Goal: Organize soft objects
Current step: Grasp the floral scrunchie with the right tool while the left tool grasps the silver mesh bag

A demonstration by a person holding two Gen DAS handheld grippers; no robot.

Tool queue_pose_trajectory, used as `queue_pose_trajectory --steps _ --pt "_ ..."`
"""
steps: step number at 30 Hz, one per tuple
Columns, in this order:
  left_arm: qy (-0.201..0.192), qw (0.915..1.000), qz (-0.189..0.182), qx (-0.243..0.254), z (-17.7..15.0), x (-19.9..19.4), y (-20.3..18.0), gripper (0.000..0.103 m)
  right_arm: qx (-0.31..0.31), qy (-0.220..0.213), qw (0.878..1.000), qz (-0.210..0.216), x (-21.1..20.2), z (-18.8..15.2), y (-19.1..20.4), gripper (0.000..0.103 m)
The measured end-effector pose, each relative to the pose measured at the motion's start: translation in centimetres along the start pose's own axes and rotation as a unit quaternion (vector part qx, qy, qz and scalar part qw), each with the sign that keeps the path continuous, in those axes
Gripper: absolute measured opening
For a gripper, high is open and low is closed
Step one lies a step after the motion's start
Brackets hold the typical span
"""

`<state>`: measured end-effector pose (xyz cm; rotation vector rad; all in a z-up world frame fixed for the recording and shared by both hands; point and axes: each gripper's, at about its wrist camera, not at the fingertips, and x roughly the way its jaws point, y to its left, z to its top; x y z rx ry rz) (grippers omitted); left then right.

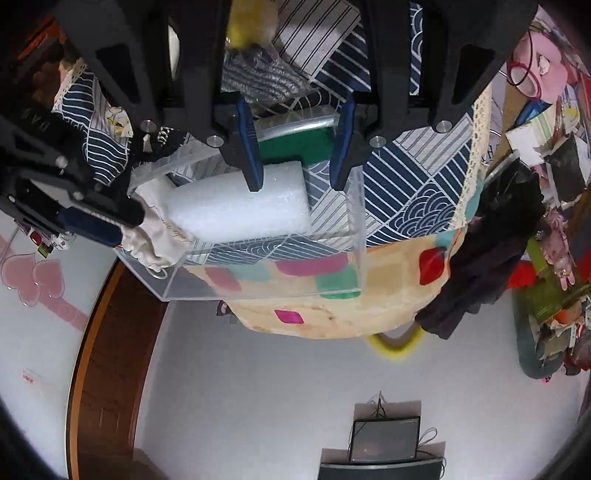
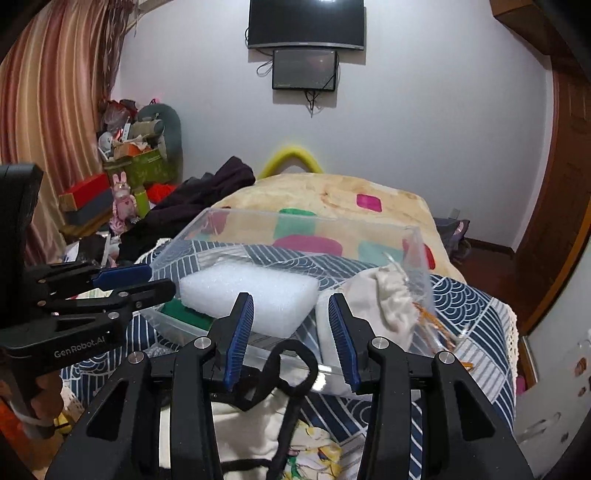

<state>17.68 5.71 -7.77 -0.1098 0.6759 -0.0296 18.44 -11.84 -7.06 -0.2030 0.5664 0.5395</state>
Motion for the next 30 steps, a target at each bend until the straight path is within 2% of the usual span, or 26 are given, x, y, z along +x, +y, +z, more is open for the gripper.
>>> queue_pose_trajectory --steps 4,8,11,13,16,19,23,30 --pt "-0.016 0.9999 0.001 0.007 -0.2 -1.6 -0.1 0.047 0.003 -0.012 1.000 0.002 -1.6 0.1 -0.8 0.045" --pt "-0.020 0.9997 0.000 0.012 -0.8 -3.2 -0.3 0.051 -0.002 -0.022 1.000 -0.002 -3.0 -0.1 -1.0 0.046" --pt "-0.024 0.9997 0.002 0.010 -1.5 -4.2 0.0 0.059 -0.006 -0.027 1.000 -0.008 -4.0 -0.3 -1.1 0.048" --pt "-0.022 0.9997 0.005 0.012 -2.2 -4.6 0.3 0.063 -0.005 -0.031 0.999 -0.010 -4.8 -0.6 -1.3 0.054" --pt "-0.006 0.9998 0.011 0.014 -3.3 -4.6 0.8 0.064 0.001 -0.030 0.999 -0.011 -5.5 -1.4 -1.7 0.056" --pt "0.023 0.9996 0.014 0.013 -4.6 -4.1 1.2 0.064 0.004 -0.015 1.000 -0.014 -5.4 -2.7 -2.0 0.056" --pt "0.046 0.9989 0.000 0.009 -6.3 -3.9 0.9 0.064 0.012 0.019 0.999 -0.026 -4.7 -5.0 -2.6 0.056" --pt "0.047 0.9986 -0.008 0.023 -8.3 -5.0 -0.6 0.069 0.040 0.063 0.997 -0.014 -4.1 -7.2 -3.6 0.056"
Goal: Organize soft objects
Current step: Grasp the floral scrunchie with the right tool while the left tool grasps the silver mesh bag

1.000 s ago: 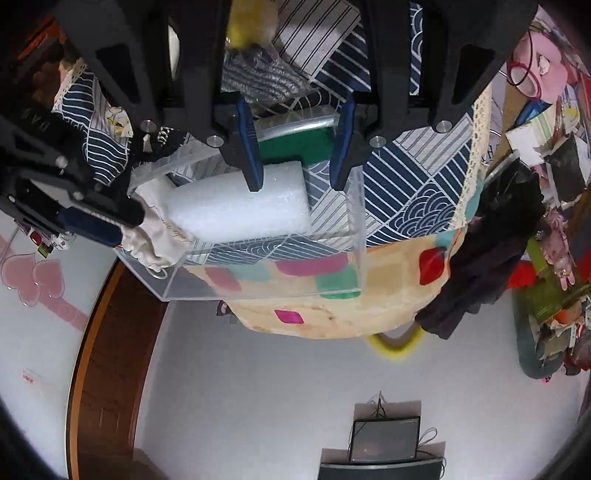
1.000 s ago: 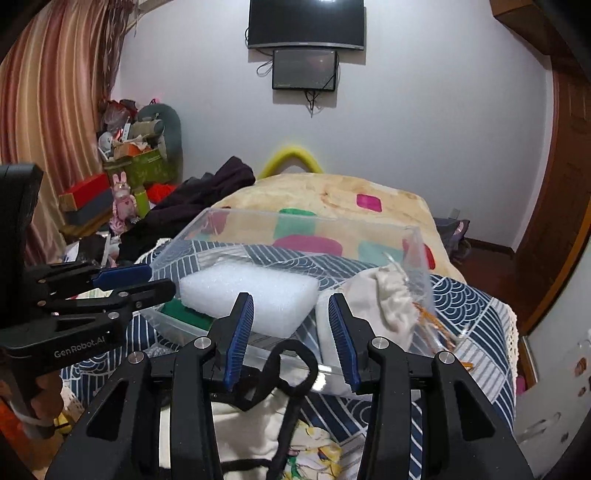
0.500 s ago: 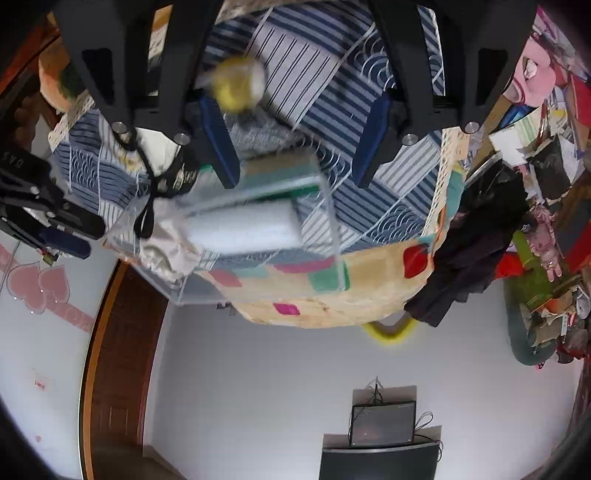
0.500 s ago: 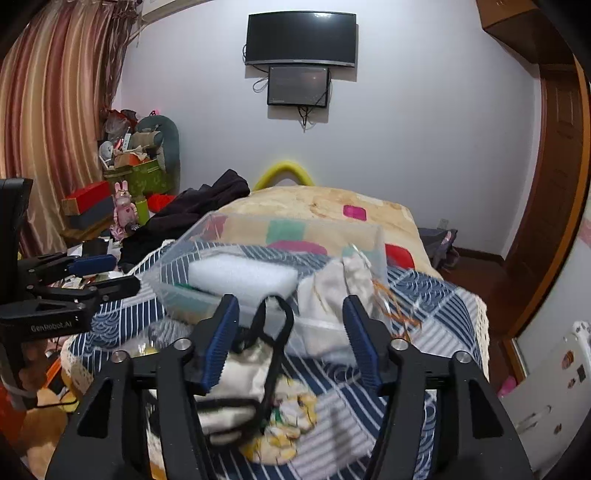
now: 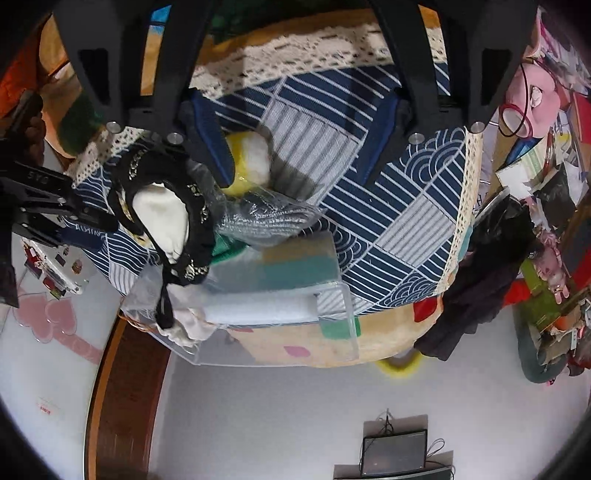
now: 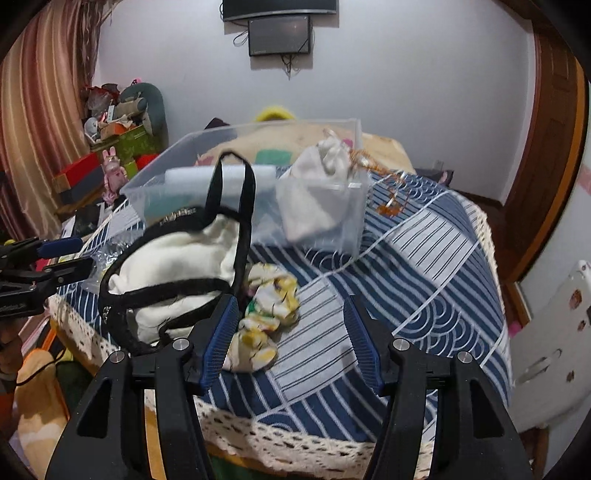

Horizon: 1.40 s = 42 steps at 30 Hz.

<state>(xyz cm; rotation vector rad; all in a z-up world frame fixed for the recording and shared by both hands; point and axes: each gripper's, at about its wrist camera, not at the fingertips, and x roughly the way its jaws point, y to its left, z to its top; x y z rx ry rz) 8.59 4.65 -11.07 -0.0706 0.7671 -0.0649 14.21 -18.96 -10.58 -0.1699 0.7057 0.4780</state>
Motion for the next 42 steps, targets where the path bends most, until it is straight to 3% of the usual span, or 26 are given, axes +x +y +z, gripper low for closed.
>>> queue_pose_trajectory --steps 8,14,19,21,24,29,34,40,42 --pt "0.009 0.9998 -0.016 -0.007 -1.0 -0.5 0.0 0.070 -0.014 0.032 0.999 0.022 1.5 -1.5 1.9 0.064" --pt "0.006 0.9998 -0.018 -0.004 -1.0 -0.6 -0.3 0.074 -0.001 0.035 0.999 0.033 2.0 -1.4 1.7 0.063" --pt "0.007 0.9996 -0.018 -0.019 0.0 -0.3 0.5 0.077 0.018 0.037 0.996 0.073 2.3 -1.7 1.2 0.024" --pt "0.003 0.9995 -0.015 -0.028 0.7 -0.4 1.0 0.080 0.016 0.035 0.995 0.090 2.0 -1.7 1.3 0.015" --pt "-0.006 0.9992 -0.016 -0.037 1.7 -0.4 1.5 0.085 0.004 0.028 0.997 0.076 1.5 -1.8 1.9 0.009" --pt "-0.006 0.9993 -0.029 -0.022 2.8 1.1 1.1 0.087 0.009 0.015 0.999 0.044 0.7 -1.8 1.0 0.009" --pt "0.031 0.9983 -0.041 -0.027 2.8 4.7 1.1 0.088 0.019 -0.006 1.000 0.017 -0.5 -1.7 -0.3 0.009" --pt "0.030 0.9974 -0.056 -0.035 3.0 6.2 0.8 0.087 0.034 -0.022 0.999 -0.010 -1.6 -1.5 -1.4 0.009" --pt "0.024 0.9974 -0.060 -0.032 3.1 6.3 0.4 0.081 0.038 -0.025 0.999 -0.013 -1.7 -1.5 -1.5 0.009"
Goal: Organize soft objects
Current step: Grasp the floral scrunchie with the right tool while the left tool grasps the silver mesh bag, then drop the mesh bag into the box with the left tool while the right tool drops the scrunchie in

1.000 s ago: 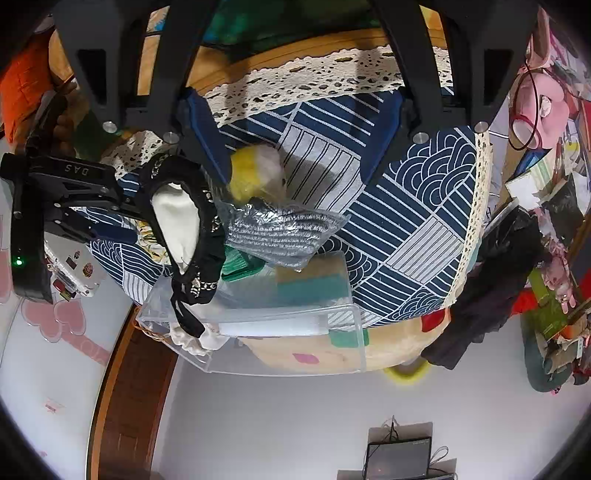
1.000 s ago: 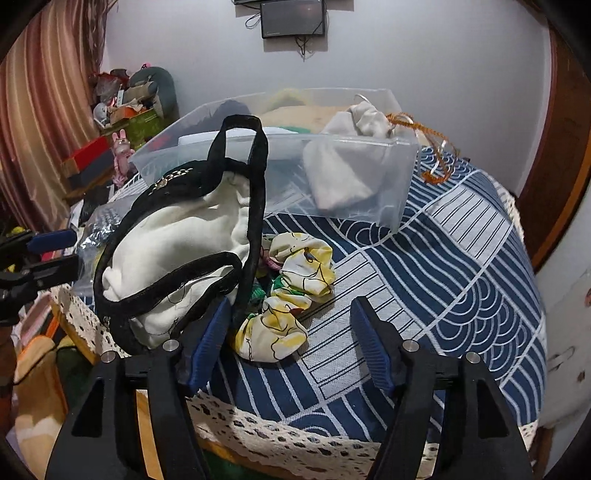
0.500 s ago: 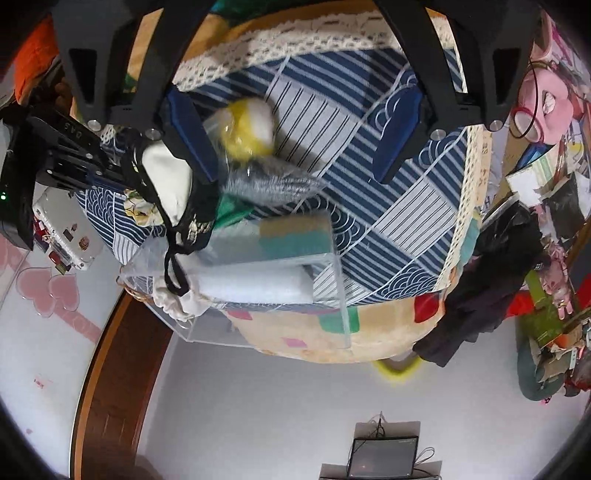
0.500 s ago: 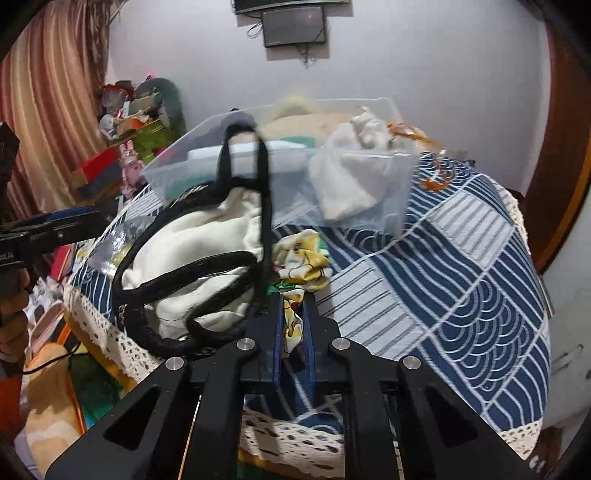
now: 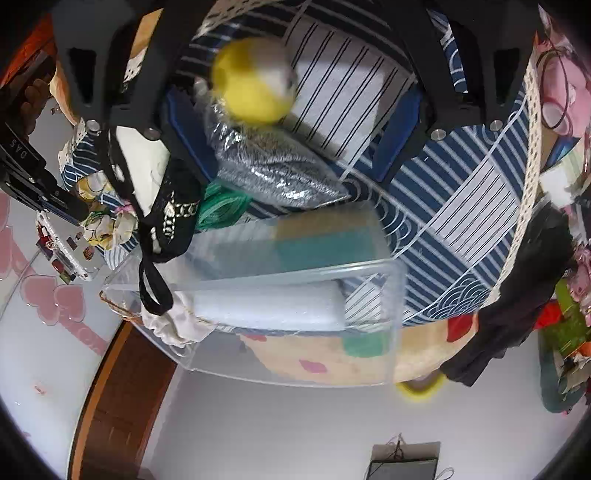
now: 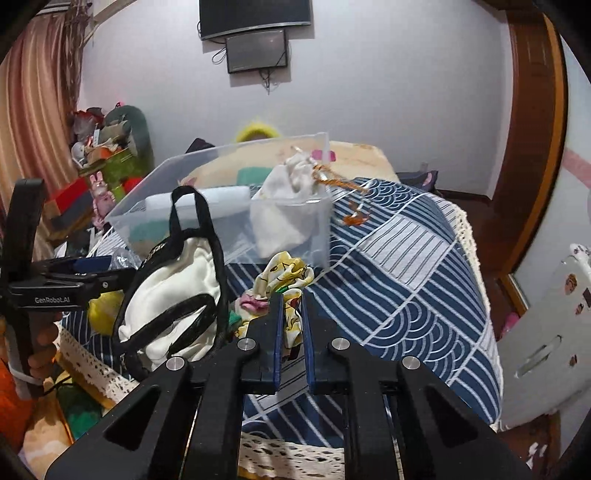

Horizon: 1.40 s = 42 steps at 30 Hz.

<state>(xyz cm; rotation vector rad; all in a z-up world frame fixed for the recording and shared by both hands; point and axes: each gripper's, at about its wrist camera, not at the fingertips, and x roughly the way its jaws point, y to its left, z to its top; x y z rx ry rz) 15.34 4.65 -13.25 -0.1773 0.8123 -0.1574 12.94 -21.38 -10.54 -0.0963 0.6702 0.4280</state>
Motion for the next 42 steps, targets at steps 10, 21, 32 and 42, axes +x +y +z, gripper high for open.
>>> queue_pose_trajectory --steps 10,21,32,42 --pt "-0.003 0.9999 -0.002 0.012 -0.4 -0.6 -1.3 0.040 0.005 -0.028 1.000 -0.013 -1.2 1.9 0.4 0.009" --pt "-0.077 0.9969 0.012 -0.014 0.3 -7.0 0.1 0.033 -0.001 -0.095 0.995 0.008 -3.5 4.9 1.5 0.008" --pt "-0.159 0.9859 0.053 -0.002 4.4 -9.0 -0.3 0.033 -0.003 -0.144 0.989 0.019 -3.4 8.4 2.3 0.009" --pt "-0.141 0.9859 0.091 -0.008 7.0 -3.9 0.6 0.033 -0.007 -0.138 0.990 0.011 -0.5 9.9 3.0 0.009"
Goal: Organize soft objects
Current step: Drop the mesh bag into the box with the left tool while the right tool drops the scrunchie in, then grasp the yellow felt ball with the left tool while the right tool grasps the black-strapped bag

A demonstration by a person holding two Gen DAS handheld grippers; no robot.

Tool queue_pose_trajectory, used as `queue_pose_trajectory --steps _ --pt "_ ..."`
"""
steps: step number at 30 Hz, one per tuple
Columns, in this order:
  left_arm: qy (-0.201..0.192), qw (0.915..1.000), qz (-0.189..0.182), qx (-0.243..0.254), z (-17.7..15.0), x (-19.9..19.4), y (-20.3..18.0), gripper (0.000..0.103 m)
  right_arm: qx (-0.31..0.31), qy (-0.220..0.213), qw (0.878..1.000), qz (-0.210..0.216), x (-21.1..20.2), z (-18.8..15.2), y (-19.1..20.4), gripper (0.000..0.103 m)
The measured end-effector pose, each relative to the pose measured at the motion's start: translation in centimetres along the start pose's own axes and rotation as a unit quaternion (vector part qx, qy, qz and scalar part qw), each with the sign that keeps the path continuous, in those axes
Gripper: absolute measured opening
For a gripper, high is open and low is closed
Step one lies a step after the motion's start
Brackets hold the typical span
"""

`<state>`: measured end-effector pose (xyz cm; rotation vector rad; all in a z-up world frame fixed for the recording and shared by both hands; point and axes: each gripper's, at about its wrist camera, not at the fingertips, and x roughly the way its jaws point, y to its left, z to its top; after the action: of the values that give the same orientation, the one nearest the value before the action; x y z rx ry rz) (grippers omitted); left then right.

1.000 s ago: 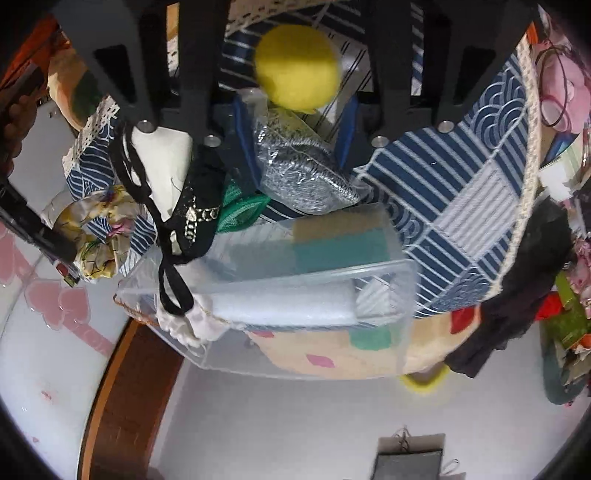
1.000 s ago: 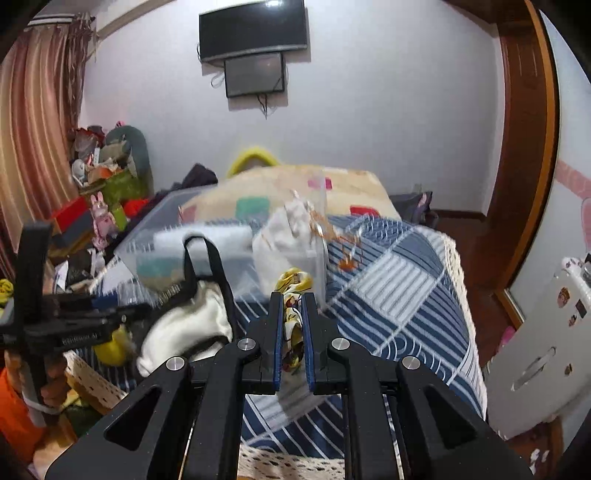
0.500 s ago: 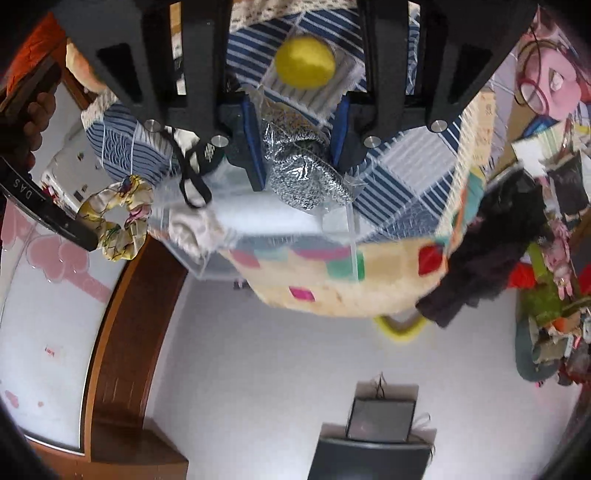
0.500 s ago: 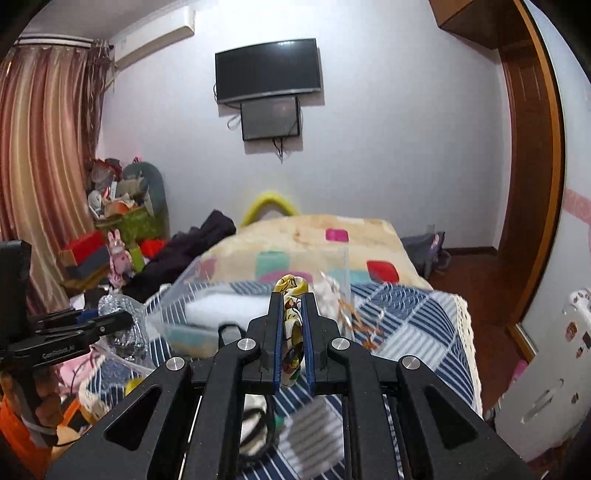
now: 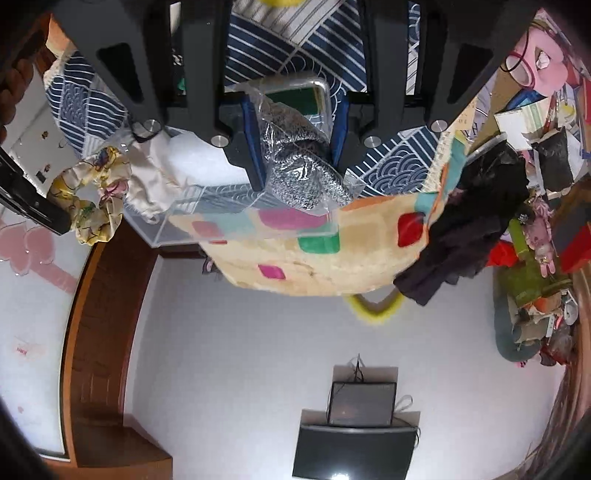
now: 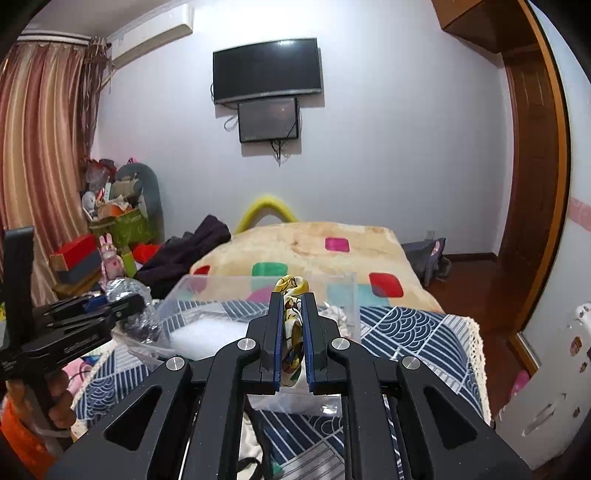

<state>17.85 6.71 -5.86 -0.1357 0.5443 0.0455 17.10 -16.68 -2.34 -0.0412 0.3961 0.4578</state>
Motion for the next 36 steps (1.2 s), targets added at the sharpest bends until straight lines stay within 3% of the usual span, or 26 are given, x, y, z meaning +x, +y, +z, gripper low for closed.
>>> queue_pose_trajectory --steps 5,12,14,16,18,22,24,27,29,31,33,36 --pt "0.035 0.9992 -0.001 0.021 -1.3 3.3 -1.0 0.033 -0.006 0.031 0.999 -0.001 2.4 -1.0 0.3 0.009" --pt "0.045 0.9987 -0.016 0.020 -1.8 4.6 -0.8 0.036 -0.009 0.094 0.996 0.001 6.1 -3.0 0.2 0.009" --pt "0.047 0.9985 -0.022 0.017 -1.9 4.5 -0.6 0.041 -0.009 0.109 0.994 0.003 6.7 -3.5 0.3 0.009" --pt "0.052 0.9981 -0.029 0.018 -1.9 4.4 -0.6 0.055 -0.009 0.120 0.993 0.005 6.9 -3.8 0.3 0.009" --pt "0.059 0.9972 -0.043 0.017 -1.9 4.2 -0.9 0.064 -0.012 0.119 0.993 0.001 6.6 -3.9 0.4 0.011" --pt "0.055 0.9974 -0.032 0.033 -2.1 3.3 -1.8 0.067 -0.016 0.123 0.992 -0.002 5.7 -3.7 0.4 0.028" --pt "0.054 0.9974 -0.034 0.033 -2.1 2.6 -1.8 0.070 -0.014 0.119 0.993 -0.003 4.9 -3.7 0.2 0.030" --pt "0.054 0.9974 -0.041 0.024 -1.9 1.3 -1.5 0.081 -0.013 0.112 0.994 -0.003 4.1 -3.4 -0.1 0.033" --pt "0.042 0.9982 -0.039 0.020 -1.8 0.1 -1.4 0.085 -0.010 0.104 0.994 0.002 3.4 -3.0 -0.1 0.044" --pt "0.027 0.9989 -0.036 0.016 -1.6 -1.4 -1.1 0.092 -0.013 0.092 0.996 0.002 2.3 -2.6 0.0 0.068" --pt "0.019 0.9992 -0.033 0.014 -1.6 -2.5 -0.8 0.095 -0.016 0.075 0.997 -0.002 1.1 -2.4 0.3 0.079" --pt "0.015 0.9994 -0.025 0.017 -1.9 -3.7 -0.6 0.097 -0.019 0.057 0.998 -0.002 0.0 -2.3 0.7 0.084"
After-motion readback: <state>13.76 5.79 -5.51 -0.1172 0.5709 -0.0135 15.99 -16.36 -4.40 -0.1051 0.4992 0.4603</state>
